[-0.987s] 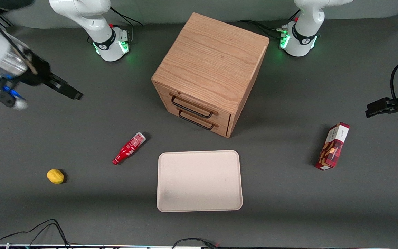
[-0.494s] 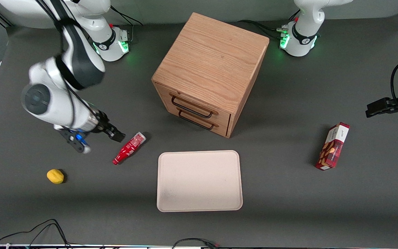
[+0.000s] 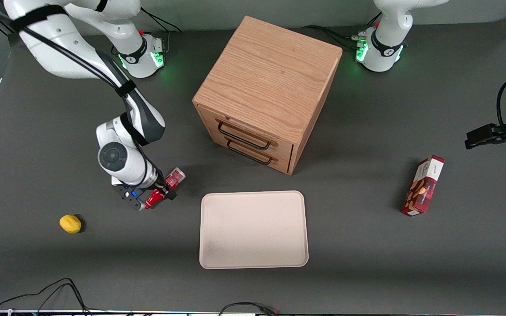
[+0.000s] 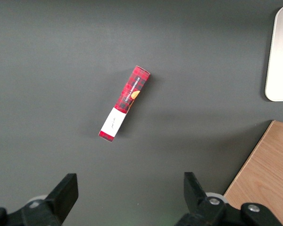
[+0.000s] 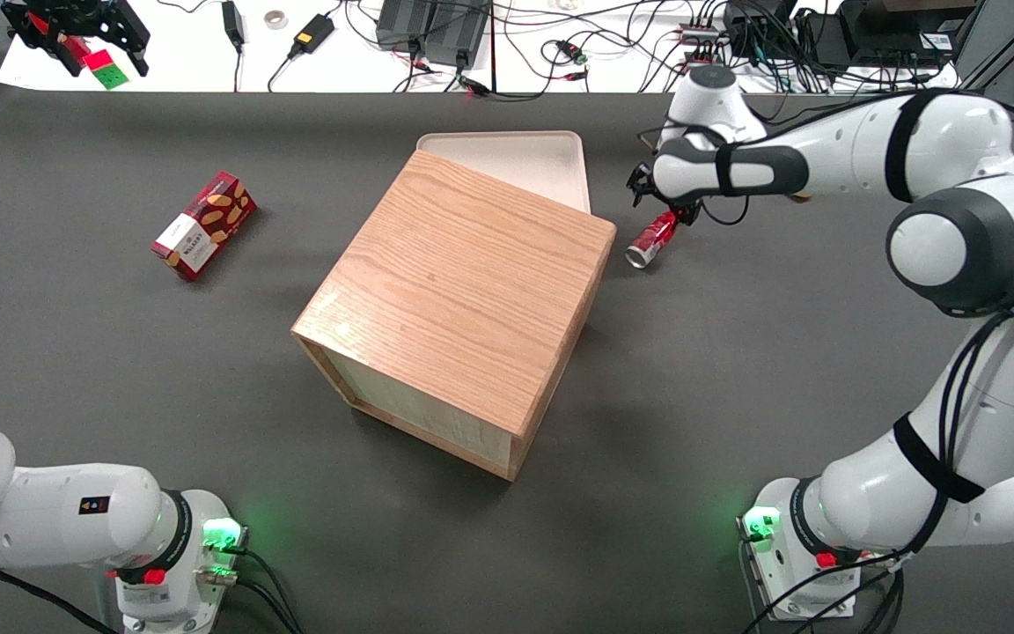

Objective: Place coke bottle on tray
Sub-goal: 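Close the right gripper on the red bottle and lift it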

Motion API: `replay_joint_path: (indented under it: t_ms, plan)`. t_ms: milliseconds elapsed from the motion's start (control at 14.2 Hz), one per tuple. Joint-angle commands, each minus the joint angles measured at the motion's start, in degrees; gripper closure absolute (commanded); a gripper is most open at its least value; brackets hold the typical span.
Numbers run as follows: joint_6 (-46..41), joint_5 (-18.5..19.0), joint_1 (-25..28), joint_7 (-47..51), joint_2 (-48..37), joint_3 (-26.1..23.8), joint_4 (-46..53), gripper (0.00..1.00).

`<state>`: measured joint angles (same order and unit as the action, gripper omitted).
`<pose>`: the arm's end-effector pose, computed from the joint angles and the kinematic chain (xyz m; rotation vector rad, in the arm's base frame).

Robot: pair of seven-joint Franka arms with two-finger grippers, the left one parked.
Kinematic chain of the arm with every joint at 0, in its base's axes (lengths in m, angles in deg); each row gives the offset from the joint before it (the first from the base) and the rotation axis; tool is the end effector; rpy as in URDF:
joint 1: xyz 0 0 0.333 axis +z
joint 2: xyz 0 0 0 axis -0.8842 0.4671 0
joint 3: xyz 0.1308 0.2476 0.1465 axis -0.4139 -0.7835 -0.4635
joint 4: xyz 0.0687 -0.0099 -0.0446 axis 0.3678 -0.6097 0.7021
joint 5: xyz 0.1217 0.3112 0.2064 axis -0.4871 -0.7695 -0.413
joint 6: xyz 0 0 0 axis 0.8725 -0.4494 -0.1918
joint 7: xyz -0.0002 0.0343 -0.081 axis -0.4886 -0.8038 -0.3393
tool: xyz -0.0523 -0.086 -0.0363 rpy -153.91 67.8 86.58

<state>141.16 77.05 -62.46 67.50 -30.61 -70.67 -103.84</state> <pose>0.5992 0.1826 0.2153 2.9000 -1.1363 -0.0374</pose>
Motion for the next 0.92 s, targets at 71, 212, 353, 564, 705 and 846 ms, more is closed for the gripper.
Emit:
replay_joint_path:
  t_ms: [71, 212, 353, 564, 705, 846]
  plan:
    - [4.73, 3.48, 0.04, 3.76, 2.76, 0.32, -0.59, 0.00]
    - [5.96, 5.92, -0.05, 3.76, 3.55, 0.41, -0.85, 0.27]
    - [6.06, 7.95, -0.23, 3.68, 4.43, 0.41, -1.03, 1.00]
    - [5.88, 8.14, -0.14, 3.41, 4.43, 0.33, -0.86, 1.00]
    - [5.36, 8.14, -0.14, 2.89, 4.08, 0.24, -0.42, 1.00]
    - [3.09, 8.14, -0.14, 2.27, 2.42, 0.06, 0.19, 1.00]
